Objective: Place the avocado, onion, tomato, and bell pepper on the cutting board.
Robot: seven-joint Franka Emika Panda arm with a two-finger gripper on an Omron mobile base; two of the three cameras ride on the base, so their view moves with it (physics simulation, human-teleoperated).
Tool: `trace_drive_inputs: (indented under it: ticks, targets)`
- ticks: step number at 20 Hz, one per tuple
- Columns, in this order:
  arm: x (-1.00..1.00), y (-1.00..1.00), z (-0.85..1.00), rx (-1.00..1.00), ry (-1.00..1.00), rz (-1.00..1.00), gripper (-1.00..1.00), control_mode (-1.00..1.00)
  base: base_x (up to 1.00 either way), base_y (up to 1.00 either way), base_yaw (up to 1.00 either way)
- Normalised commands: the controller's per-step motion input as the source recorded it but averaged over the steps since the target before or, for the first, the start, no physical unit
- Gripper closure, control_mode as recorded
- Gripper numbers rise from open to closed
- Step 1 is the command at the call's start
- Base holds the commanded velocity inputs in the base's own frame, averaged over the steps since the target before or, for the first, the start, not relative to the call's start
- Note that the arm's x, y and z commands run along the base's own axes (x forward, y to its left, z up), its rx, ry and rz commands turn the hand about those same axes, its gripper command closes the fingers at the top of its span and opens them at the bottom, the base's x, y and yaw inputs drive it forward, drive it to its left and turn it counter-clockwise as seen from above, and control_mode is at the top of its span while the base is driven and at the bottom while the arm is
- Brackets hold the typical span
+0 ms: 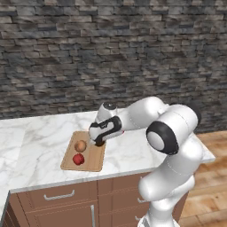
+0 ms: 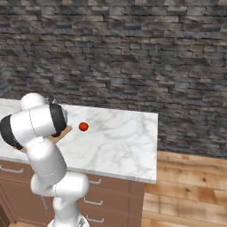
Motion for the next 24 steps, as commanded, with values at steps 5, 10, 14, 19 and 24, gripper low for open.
trace_drive_inputs:
  ticks: [5, 10, 14, 19, 24]
  targets:
    - [-0.02, 0.00, 0.83, 0.00, -0.11, 0.05, -1.00, -1.00, 0.00, 0.00, 0.00]
    - [-0.21, -0.05, 0.88, 0.00, -0.06, 0.00, -1.00, -1.00, 0.00, 0.00, 0.00]
    - [-0.28, -0.22, 0.82, 0.00, -0.07, 0.00, -1.00, -1.00, 0.00, 0.00, 0.00]
    - [-0.29, -0.41, 0.59, 0.00, -0.07, 0.00, -1.00, -1.00, 0.00, 0.00, 0.00]
    - [-0.26, -0.44, 0.43, 0.00, -0.06, -0.01, -1.00, -1.00, 0.00, 0.00, 0.00]
